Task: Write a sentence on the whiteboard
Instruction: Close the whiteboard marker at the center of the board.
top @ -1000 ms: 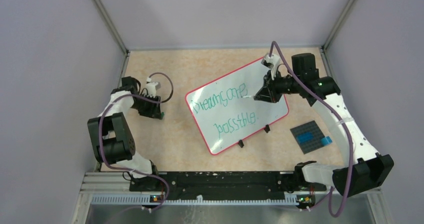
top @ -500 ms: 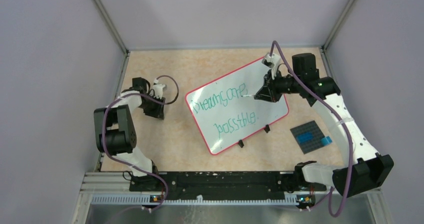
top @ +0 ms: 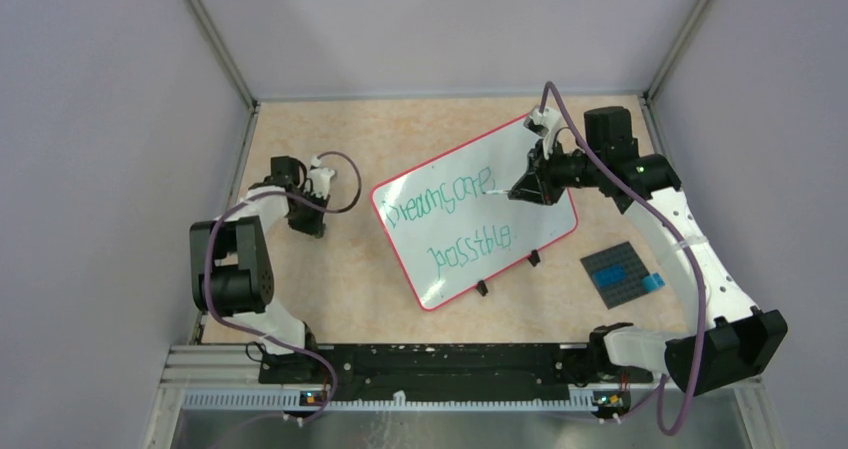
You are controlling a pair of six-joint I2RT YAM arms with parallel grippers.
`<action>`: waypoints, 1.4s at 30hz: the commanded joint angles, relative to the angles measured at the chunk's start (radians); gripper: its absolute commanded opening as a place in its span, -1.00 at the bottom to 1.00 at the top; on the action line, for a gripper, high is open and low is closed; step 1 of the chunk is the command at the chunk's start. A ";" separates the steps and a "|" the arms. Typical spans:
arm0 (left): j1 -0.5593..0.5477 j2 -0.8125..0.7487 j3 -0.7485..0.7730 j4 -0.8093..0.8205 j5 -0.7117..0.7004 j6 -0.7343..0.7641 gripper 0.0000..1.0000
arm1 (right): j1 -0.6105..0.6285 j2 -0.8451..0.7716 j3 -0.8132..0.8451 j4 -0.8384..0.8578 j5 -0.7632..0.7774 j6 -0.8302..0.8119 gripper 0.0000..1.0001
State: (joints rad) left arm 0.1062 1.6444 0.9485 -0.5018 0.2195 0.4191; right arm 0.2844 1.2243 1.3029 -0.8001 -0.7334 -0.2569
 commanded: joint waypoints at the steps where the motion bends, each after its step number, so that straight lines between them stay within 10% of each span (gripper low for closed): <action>1: 0.042 0.000 -0.001 -0.065 -0.006 0.015 -1.00 | -0.013 -0.008 0.036 0.016 -0.004 0.008 -1.00; 15: 0.061 -0.162 0.677 -0.383 0.207 0.079 -1.00 | -0.013 -0.005 0.026 0.165 -0.068 0.186 -1.00; 22: -0.197 -0.178 0.985 -0.542 0.279 0.166 -1.00 | -0.025 -0.007 -0.010 0.217 -0.181 0.235 -1.00; 27: -0.385 -0.176 1.022 -0.650 0.412 0.200 -1.00 | -0.040 -0.031 -0.079 0.253 -0.283 0.277 -1.00; 42: -0.814 -0.096 0.908 -0.856 0.247 0.188 -1.00 | -0.043 -0.097 -0.261 0.323 -0.465 0.408 -1.00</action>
State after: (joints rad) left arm -0.6655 1.5196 1.8778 -1.2957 0.5087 0.6395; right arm 0.2504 1.1610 1.0714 -0.5552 -1.1278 0.0875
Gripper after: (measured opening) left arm 0.026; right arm 0.094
